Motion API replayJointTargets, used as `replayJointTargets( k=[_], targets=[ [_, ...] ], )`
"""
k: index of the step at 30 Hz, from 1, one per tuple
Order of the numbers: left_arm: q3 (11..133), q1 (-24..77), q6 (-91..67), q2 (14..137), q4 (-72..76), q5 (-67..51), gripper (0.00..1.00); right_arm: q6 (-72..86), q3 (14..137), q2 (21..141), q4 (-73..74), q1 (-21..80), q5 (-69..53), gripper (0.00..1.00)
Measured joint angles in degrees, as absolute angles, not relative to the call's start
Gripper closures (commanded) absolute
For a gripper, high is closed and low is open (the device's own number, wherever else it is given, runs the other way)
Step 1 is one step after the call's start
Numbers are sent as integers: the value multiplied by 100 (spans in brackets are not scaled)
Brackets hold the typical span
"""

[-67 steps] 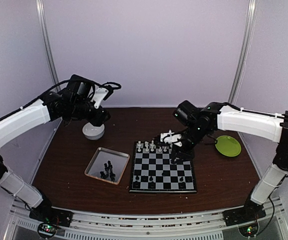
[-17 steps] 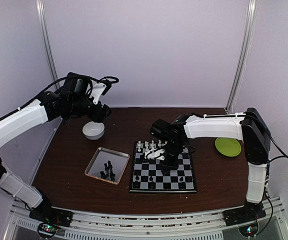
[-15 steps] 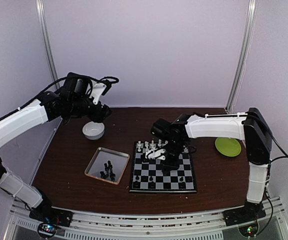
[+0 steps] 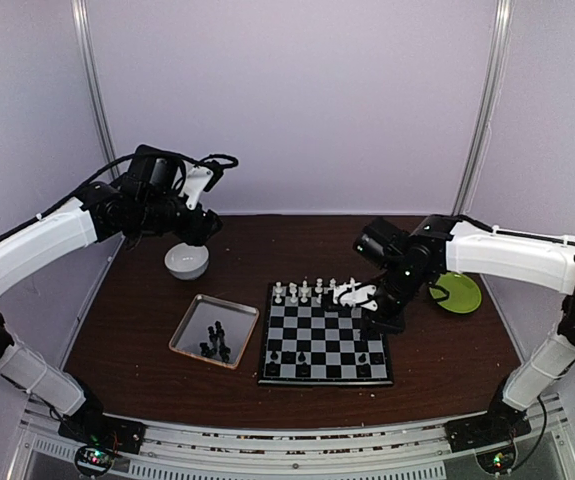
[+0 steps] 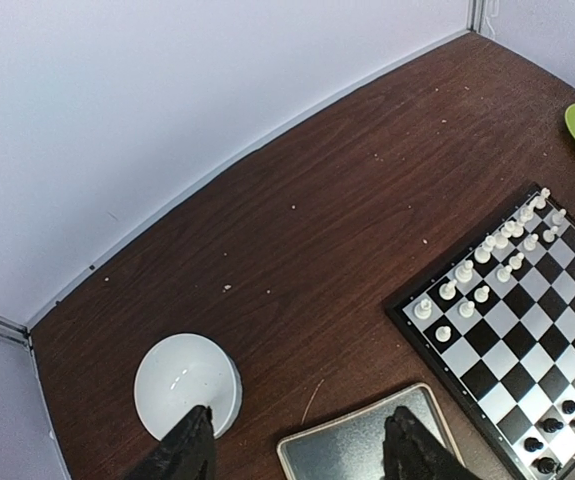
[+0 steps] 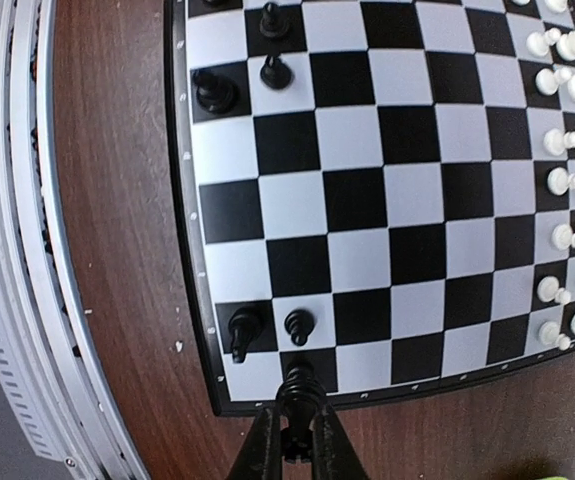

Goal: Set up the chess pieces on the board
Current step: Place the rook at a8.

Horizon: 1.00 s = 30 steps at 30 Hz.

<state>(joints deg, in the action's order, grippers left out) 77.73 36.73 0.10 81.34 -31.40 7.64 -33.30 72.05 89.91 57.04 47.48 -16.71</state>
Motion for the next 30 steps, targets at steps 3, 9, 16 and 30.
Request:
replayJointTargets(
  k=[3,9,16,30],
  targets=[
    [7780,3673,12,8134,-3140,768,41,-3385,6812,8737,5732,4735,-1675,94],
    [7819,3673,14,8187,-3148,762,41,-3479,6204,8536,5664,4731,-1667,94],
    [7824,3673,14,8215,-3151,762,41,-3479,5758,8545,5280,4731,-1667,93],
    [7848,3673,14,8300,-3159,725,41,-3483,5647,8807,4958,4731,-1682,93]
  ],
)
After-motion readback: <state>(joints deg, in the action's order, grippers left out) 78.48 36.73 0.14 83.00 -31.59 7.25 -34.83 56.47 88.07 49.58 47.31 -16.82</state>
